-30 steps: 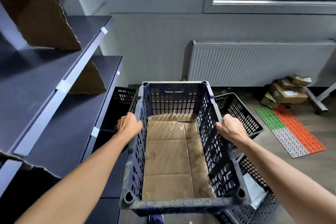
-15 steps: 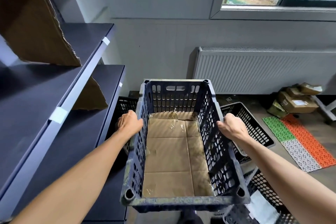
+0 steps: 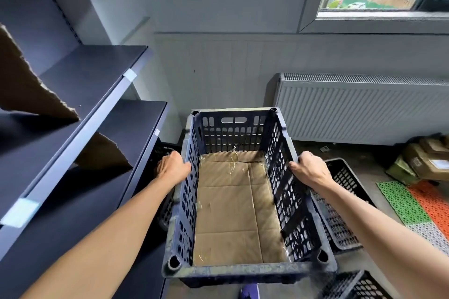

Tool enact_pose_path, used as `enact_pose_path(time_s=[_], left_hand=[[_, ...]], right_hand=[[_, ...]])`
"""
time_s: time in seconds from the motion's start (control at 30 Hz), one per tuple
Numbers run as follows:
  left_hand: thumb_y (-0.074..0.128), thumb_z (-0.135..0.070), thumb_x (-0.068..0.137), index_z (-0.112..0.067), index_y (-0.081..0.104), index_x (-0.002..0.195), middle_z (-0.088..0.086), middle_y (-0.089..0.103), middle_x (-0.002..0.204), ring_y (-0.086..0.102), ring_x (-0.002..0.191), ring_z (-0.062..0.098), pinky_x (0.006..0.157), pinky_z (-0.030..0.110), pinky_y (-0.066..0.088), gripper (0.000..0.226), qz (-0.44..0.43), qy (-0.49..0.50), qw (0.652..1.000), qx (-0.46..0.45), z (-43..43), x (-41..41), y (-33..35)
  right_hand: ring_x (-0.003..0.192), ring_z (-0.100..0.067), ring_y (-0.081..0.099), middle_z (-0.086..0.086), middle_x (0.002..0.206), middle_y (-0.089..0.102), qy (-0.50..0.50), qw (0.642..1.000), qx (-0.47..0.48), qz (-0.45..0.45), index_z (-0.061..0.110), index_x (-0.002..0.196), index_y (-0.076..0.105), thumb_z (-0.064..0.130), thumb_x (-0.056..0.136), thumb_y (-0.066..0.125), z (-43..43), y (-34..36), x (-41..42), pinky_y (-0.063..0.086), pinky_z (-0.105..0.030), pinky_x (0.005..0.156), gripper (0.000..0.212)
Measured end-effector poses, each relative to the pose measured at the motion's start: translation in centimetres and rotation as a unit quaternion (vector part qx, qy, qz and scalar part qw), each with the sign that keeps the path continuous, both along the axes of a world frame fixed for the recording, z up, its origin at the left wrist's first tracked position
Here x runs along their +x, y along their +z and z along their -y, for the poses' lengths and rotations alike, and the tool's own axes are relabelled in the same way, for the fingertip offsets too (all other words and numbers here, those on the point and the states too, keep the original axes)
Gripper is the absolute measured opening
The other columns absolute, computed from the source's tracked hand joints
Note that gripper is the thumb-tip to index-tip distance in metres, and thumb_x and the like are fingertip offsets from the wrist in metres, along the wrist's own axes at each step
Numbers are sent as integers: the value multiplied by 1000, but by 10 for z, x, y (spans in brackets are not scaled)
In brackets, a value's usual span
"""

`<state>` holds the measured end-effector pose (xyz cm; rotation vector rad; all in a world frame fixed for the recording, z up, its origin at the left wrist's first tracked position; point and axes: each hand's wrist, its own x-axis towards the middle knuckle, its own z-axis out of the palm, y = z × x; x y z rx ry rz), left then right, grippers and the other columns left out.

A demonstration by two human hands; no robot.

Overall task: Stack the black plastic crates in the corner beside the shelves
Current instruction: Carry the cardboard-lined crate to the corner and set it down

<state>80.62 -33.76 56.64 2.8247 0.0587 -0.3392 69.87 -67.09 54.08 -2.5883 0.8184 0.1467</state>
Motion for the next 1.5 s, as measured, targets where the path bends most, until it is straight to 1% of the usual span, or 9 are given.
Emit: enact_pose_path(time_s=[0.2,0.43,0.6,0.67,0.73,0.83,1.0,1.23,1.5], left_hand=[[60,-33,89,-11,55,79,8,63,78,55,63,24,53,28,36,24,-5,1,1000,3,30,39,1],[59,-31,91,-13,46,72,3,49,66,44,56,19,49,27,30,29,-8,-6,1000,8,52,90,-3],[60,-31,90,-14,45,70,2,50,66,52,60,22,52,27,34,30,-12,-29,999,3,67,146,-17],[59,-30,90,-14,43,67,3,49,66,61,69,28,55,28,36,32,-24,-40,999,1,73,170,-23],[59,-29,90,-14,43,68,3,48,65,58,66,27,54,27,35,31,-31,-48,998,-8,77,194,-27],[58,-29,91,-13,45,72,2,50,65,49,58,21,50,27,32,28,-38,-61,997,-8,78,224,-31],[57,-32,92,-12,47,73,5,53,70,57,71,29,58,29,37,30,-41,-73,996,-2,76,272,-28],[58,-33,93,-11,46,72,7,58,74,53,66,28,55,29,36,33,-43,-56,997,-19,73,315,-29],[59,-31,93,-13,40,66,3,48,64,47,57,22,50,27,32,37,-58,-12,998,-10,87,355,-41]], right_hand=[[82,-35,57,-23,102,64,3,1000,-1,0,5,90,50,32,87,50,31,6,41,41,-34,67,28],[80,-33,52,-23,103,62,-4,1000,3,0,4,91,48,34,88,50,51,2,80,40,-35,67,31],[83,-37,60,-19,92,63,-17,1000,-4,-10,6,81,49,37,83,51,63,-9,122,42,-35,65,32],[79,-37,60,-18,84,62,-21,999,-8,-22,7,74,48,38,80,49,67,-14,139,41,-34,63,32],[74,-36,58,-19,82,63,-28,999,-10,-35,7,72,47,38,78,48,69,-18,158,42,-34,62,31],[74,-36,58,-19,84,63,-38,998,-13,-37,7,72,47,38,78,49,69,-20,184,44,-35,63,32],[71,-34,58,-18,83,64,-49,998,-10,-40,7,71,47,39,80,49,63,-18,224,45,-35,61,33],[78,-34,57,-20,93,63,-33,999,-19,-40,6,80,45,35,88,50,62,-12,275,42,-35,63,30],[77,-33,56,-22,93,63,12,999,-17,-37,5,79,46,29,91,51,85,-14,343,42,-35,66,27]])
